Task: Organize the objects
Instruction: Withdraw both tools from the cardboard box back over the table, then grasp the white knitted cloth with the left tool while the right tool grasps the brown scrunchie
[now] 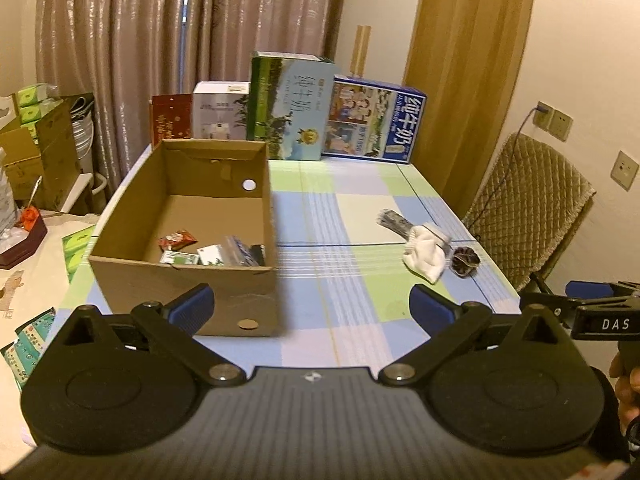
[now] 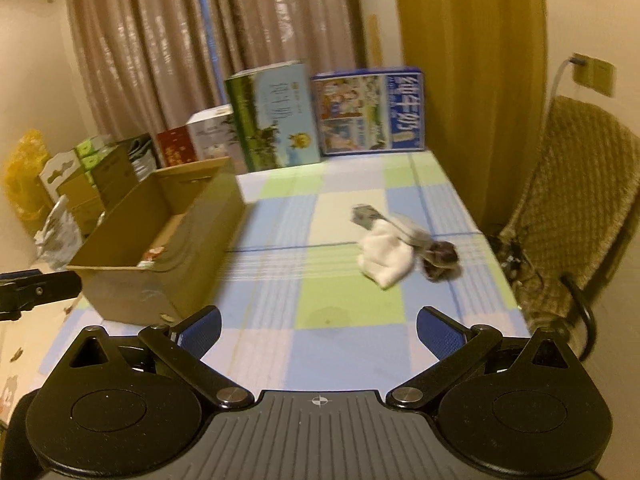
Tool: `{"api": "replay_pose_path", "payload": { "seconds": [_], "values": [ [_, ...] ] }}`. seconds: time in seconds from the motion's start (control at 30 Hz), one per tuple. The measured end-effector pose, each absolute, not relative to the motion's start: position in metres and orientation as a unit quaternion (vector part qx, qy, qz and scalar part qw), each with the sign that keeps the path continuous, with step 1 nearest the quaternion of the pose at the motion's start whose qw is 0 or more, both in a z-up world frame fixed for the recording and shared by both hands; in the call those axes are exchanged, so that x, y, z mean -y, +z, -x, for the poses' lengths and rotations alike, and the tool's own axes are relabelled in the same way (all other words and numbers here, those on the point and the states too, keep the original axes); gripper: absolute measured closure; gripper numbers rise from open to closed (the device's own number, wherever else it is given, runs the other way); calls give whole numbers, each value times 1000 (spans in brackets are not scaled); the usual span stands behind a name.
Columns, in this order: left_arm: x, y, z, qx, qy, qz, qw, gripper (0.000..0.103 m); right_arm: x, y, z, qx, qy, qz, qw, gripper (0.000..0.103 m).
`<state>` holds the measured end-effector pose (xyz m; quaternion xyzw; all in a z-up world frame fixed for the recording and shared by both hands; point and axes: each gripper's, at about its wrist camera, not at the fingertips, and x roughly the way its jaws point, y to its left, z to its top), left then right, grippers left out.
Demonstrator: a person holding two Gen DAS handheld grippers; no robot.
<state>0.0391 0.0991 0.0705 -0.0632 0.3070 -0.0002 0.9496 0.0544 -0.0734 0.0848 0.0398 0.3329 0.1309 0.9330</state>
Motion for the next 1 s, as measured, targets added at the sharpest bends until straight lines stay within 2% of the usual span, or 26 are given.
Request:
{"api": "replay_pose_path", "payload": {
  "seconds": [1.0],
  "values": [
    [-21,44,-85,-341,-67,26,937,1,163,72,-66,-338,59,-62,937,2]
  ]
}}
